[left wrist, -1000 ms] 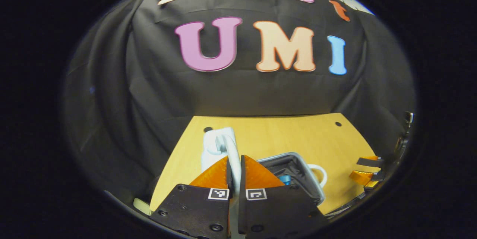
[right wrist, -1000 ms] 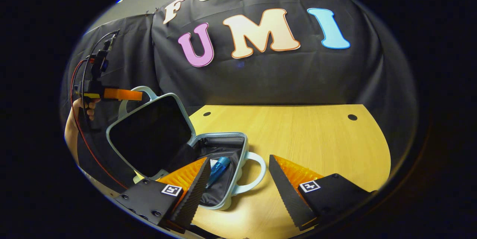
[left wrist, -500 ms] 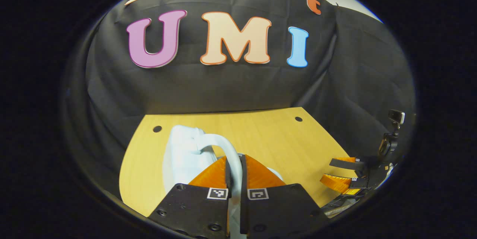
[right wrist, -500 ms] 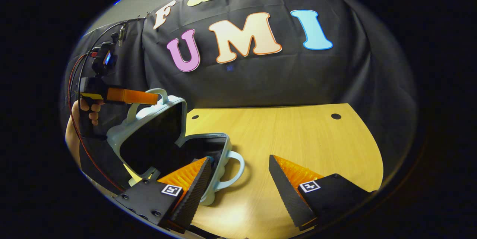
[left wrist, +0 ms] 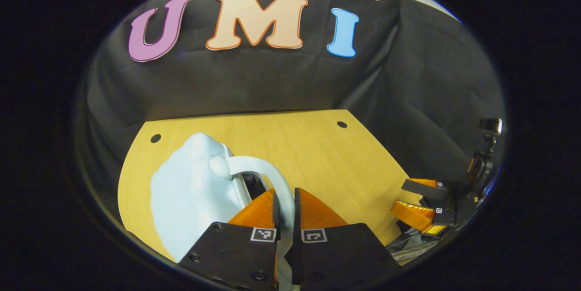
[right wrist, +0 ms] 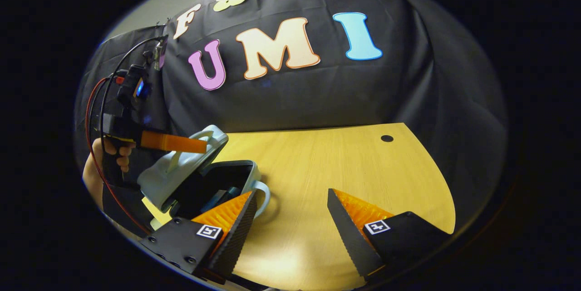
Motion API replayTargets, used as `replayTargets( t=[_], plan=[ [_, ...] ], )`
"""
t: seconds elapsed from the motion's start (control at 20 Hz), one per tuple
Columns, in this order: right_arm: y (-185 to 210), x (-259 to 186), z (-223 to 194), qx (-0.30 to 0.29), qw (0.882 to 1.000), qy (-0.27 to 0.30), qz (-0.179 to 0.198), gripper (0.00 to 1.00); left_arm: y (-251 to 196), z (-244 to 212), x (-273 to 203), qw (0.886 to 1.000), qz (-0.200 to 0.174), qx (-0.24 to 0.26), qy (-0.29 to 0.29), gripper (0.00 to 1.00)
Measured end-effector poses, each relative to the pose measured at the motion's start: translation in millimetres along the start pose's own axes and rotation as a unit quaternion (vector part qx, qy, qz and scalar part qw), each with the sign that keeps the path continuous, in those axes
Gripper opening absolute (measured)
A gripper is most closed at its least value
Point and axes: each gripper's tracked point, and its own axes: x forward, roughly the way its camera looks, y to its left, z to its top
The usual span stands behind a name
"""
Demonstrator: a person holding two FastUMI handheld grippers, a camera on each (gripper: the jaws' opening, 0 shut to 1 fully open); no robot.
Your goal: First open the suitcase, pack the skin care products into it, and then close the suitcase.
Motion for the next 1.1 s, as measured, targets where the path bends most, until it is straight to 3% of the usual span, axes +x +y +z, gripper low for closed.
replayTargets(
  t=[0.3,0.45,0.5,0.55,0.65,0.7,0.8,0.9,1.0,1.1],
  plan=[
    [-30.7,-10.3,-2.1,-0.001,1.0,0.004,-0.015,0.98,-25.7,-43.3,40.4,0.999,-0.006,0.008,0.049,0.07],
    [-41.5,-14.1,-0.5,-0.004,1.0,0.004,-0.018,0.98,-30.8,-37.4,48.5,0.999,0.009,0.024,0.021,0.14],
    [-44.1,-14.3,1.2,-0.005,1.0,0.003,-0.018,0.98,-33.4,-24.7,45.4,0.999,0.019,0.031,-0.005,0.35],
    [-45.7,-15.2,6.2,-0.007,1.0,-0.003,-0.017,0.98,-37.2,-14.7,42.6,0.999,0.025,0.034,-0.032,0.45],
    [-46.6,-14.9,23.5,-0.009,1.0,-0.024,-0.017,0.98,-37.8,10.9,30.5,0.994,0.053,0.039,-0.089,0.76],
    [-46.1,-14.7,35.9,-0.009,0.999,-0.038,-0.017,0.98,-40.2,20.4,24.8,0.99,0.067,0.04,-0.116,0.84],
    [-43.1,-13.8,64.3,-0.01,0.997,-0.074,-0.017,0.94,-42.5,40.9,8.0,0.981,0.092,0.039,-0.168,0.86],
    [-37.4,-14.1,95.2,-0.011,0.993,-0.113,-0.019,0.98,-47.2,66.1,-4.7,0.968,0.109,0.051,-0.222,0.86],
    [-31.0,-15.3,128.8,-0.017,0.987,-0.156,-0.023,0.98,-47.8,78.0,-21.5,0.958,0.126,0.067,-0.249,0.86],
    [-24.5,-18.9,162.2,-0.023,0.978,-0.204,-0.03,0.98,-48.5,93.8,-31.1,0.951,0.134,0.081,-0.268,0.92]
  ],
)
